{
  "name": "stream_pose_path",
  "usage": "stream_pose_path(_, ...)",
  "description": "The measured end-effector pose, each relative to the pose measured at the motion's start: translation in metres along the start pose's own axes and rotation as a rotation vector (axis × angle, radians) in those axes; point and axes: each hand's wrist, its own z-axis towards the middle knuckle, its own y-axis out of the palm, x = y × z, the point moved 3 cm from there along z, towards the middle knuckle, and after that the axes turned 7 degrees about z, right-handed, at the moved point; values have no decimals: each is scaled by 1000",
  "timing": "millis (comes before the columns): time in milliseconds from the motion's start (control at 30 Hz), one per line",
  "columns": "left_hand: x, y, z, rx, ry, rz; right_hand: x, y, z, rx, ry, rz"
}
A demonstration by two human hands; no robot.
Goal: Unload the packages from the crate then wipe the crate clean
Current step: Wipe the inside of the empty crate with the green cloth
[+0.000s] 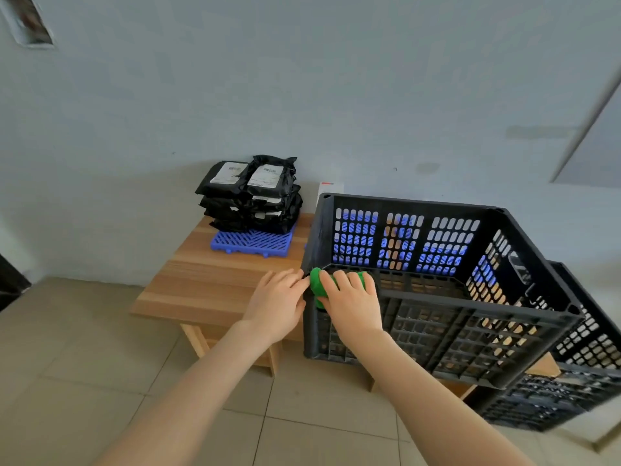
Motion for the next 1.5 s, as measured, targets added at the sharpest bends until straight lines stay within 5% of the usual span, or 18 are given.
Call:
stream_pose_path(467,2,5,-2,19,55,77,76,-30,-38,-22,46,-166)
stream_pose_path(900,-3,7,0,18,79,22,3,-2,-4,71,-56,-58)
stream_pose_path(1500,68,12,-3,3,-179,192,172,-62,-80,-36,-47,-102)
